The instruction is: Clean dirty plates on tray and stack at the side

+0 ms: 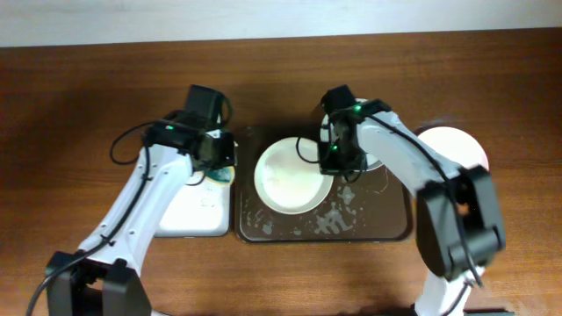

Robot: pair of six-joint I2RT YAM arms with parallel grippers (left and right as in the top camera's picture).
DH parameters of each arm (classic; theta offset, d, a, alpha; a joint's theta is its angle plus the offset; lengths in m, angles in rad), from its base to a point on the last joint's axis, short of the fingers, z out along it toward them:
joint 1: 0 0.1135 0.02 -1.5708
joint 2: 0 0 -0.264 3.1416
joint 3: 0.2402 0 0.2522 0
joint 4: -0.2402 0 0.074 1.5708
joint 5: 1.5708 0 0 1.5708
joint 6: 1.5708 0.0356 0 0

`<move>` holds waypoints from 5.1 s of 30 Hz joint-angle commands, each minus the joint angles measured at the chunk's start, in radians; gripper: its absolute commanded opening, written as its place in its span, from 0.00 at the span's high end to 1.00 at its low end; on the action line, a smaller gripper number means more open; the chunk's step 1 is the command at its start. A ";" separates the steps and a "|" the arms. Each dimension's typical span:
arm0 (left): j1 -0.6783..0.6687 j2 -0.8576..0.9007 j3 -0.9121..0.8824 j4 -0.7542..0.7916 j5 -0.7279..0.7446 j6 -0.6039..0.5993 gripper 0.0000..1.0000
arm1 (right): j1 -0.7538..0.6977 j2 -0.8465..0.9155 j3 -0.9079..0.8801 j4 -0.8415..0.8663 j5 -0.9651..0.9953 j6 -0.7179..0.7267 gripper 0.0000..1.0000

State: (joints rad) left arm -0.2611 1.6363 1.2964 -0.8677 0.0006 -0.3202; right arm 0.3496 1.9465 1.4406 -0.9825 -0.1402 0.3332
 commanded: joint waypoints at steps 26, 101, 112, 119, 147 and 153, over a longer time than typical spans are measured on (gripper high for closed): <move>0.219 -0.009 -0.417 0.396 0.194 0.202 1.00 | 0.521 -0.269 0.003 -0.016 1.219 -0.048 0.96; 0.167 0.008 -0.414 0.619 0.055 0.101 0.31 | -0.813 -0.334 -0.197 0.045 -0.146 -0.074 0.74; 0.165 -0.008 -0.419 0.293 0.054 0.101 0.28 | -0.572 -0.334 -0.197 0.061 -0.137 -0.120 0.71; 0.164 -0.008 -0.419 0.370 0.047 0.101 0.67 | -0.532 -0.334 -0.197 0.056 -0.137 -0.120 0.71; 0.161 -0.010 -0.417 0.409 0.036 0.068 0.22 | -0.532 -0.334 -0.197 0.053 -0.137 -0.120 0.70; 0.161 -0.041 -0.396 0.341 0.037 0.079 0.21 | -0.532 -0.334 -0.197 0.053 -0.137 -0.120 0.71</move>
State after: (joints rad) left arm -0.0975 1.6382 0.8806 -0.4831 0.0441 -0.2543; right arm -0.1879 1.6283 1.2526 -0.9298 -0.2684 0.2245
